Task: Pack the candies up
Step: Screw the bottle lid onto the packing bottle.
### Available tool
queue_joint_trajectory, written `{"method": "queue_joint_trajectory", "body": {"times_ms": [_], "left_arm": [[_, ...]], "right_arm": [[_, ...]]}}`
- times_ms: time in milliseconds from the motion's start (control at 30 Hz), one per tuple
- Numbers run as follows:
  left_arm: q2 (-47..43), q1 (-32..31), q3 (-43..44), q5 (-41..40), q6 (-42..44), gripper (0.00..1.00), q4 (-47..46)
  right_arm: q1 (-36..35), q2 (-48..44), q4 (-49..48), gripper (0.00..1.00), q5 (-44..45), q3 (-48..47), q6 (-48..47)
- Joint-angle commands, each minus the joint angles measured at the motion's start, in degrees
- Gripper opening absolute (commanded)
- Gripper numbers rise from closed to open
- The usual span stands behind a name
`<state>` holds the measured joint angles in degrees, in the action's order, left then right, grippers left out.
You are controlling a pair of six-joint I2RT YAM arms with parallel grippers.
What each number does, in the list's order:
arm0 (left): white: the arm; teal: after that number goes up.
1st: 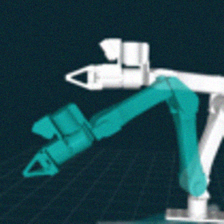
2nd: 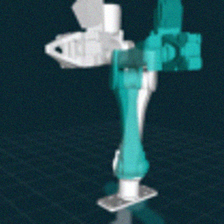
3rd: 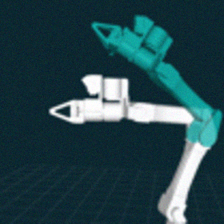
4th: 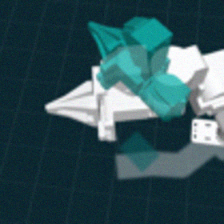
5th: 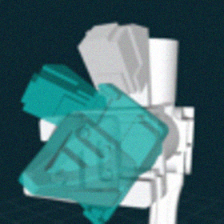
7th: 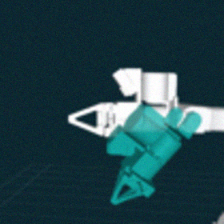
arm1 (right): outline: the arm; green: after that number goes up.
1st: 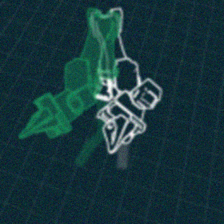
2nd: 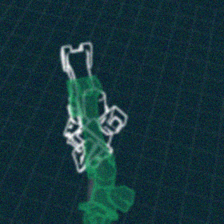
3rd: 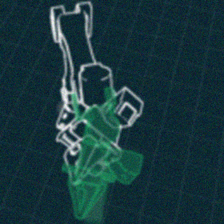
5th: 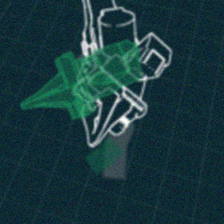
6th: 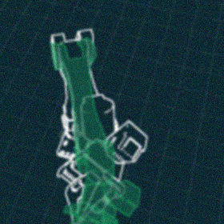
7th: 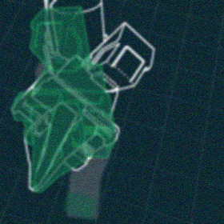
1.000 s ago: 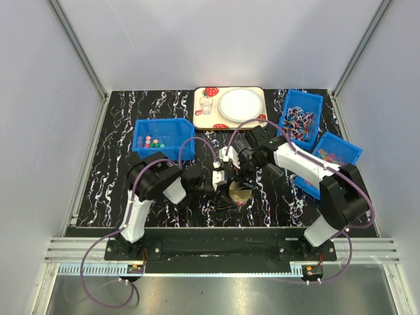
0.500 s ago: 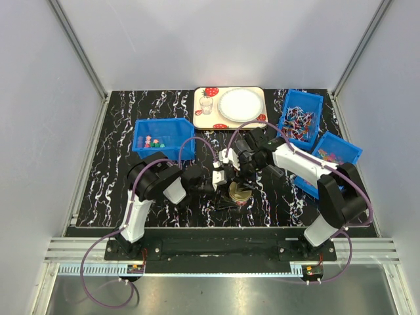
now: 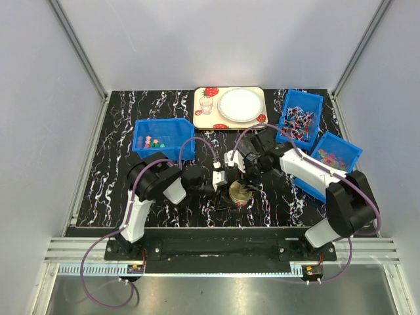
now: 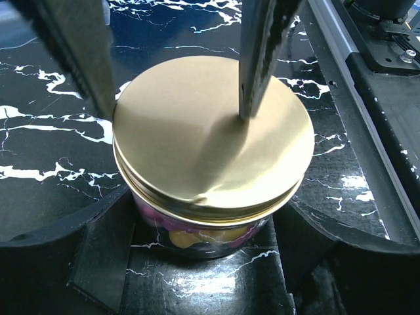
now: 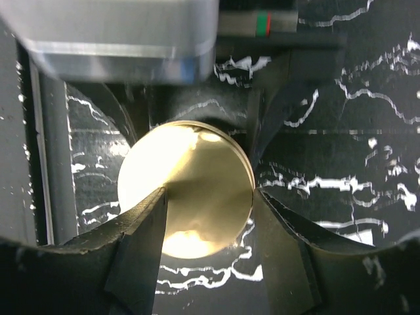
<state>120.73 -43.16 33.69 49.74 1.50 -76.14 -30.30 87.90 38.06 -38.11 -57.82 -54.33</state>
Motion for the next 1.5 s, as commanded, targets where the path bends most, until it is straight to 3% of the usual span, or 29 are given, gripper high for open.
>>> {"method": "queue_joint_trajectory", "body": {"times_ms": [0,467,733,867,1033,1133,1267,1467], "left_arm": [[-0.3,0.7,0.6,-1.7,-0.5,0.71,-19.4],[-0.3,0.7,0.6,-1.7,-0.6,0.71,-19.4],[-0.6,0.7,0.3,-2.0,0.0,0.71,-19.4],[-0.5,0.7,0.5,-1.7,-0.6,0.71,-19.4],[-0.3,0.8,0.6,-1.8,-0.7,0.71,-19.4],[-0.4,0.8,0.5,-2.1,-0.4,0.71,-19.3],[-0.1,0.7,0.7,-1.7,-0.8,0.71,-19.3],[0.0,0.7,0.7,-1.8,-0.7,0.71,-19.3]], "right_arm": [[0.9,-3.2,4.4,0.59,2.8,3.0,-0.5],[1.6,-11.7,7.2,0.57,4.5,7.4,1.7],[3.0,-10.5,6.5,0.6,9.3,-1.9,10.5],[3.8,-11.0,7.1,0.99,14.2,-8.1,16.0],[3.8,-12.8,11.6,1.0,20.0,-15.9,16.7],[3.9,-16.0,8.3,1.0,22.0,-16.0,19.2],[3.9,-21.3,-0.6,1.0,19.4,-9.1,23.7],[3.9,-14.3,-0.3,1.0,10.5,-7.7,24.2]]}}
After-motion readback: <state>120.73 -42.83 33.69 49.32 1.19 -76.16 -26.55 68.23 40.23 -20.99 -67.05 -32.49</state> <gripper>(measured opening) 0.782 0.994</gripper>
